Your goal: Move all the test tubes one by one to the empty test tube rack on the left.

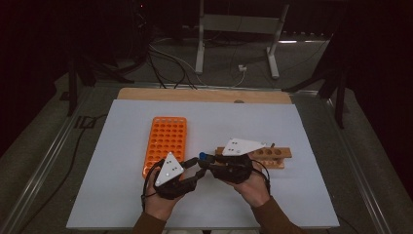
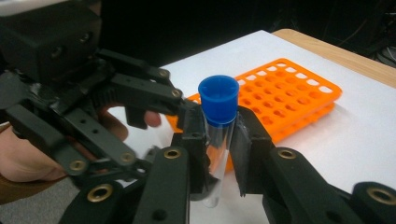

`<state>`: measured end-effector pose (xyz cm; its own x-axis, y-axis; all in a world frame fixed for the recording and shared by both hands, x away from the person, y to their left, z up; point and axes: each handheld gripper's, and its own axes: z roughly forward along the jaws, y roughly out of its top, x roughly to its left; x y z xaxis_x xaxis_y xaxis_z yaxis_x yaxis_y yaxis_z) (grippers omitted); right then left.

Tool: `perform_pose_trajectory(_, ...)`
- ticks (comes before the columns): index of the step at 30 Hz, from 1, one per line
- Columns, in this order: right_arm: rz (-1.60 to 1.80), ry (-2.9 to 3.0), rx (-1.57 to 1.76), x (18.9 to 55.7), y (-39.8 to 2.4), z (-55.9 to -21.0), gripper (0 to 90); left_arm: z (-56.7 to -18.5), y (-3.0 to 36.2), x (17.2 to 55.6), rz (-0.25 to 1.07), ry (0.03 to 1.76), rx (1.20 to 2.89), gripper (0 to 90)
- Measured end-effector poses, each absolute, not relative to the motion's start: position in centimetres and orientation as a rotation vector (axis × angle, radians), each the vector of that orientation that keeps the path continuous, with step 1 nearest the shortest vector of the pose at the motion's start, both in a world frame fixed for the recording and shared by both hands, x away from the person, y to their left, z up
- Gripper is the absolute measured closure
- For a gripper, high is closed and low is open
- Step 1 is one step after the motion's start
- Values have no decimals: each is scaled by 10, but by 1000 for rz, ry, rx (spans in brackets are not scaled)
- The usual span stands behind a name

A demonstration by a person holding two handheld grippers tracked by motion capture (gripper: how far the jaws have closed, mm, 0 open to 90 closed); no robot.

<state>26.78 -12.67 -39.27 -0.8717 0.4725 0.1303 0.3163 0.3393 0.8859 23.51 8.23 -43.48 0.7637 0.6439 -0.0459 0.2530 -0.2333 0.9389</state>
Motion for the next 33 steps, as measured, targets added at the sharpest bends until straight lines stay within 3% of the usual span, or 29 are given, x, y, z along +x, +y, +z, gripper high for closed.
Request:
perform_pose_trajectory(6, 1571, 2456, 719, 266, -123, -392, 771, -435, 84, 234, 431, 669, 1820, 770)
perform_pose_trajectory(11, 1582, 2461, 718, 265, -124, -391, 764, -434, 84, 234, 423, 661, 1814, 780)
perform_pose_trajectory(12, 1616, 2454, 726, 267, -127, -391, 698, -434, 84, 234, 426, 663, 1824, 780)
perform_pose_trajectory(14, 1637, 2453, 727, 267, -128, -390, 666, -435, 84, 234, 421, 669, 1822, 780)
perform_pose_trajectory(15, 1661, 2443, 734, 269, -132, -389, 588, -436, 85, 235, 419, 675, 1824, 781)
perform_pose_trajectory(17, 1666, 2441, 734, 269, -133, -388, 562, -437, 87, 236, 412, 691, 1822, 781)
perform_pose_trajectory(23, 1666, 2400, 738, 270, -144, -385, 362, -438, 94, 238, 405, 723, 1805, 781)
perform_pose_trajectory(33, 1590, 2324, 774, 273, -154, -386, 209, -435, 106, 238, 402, 735, 1787, 781)
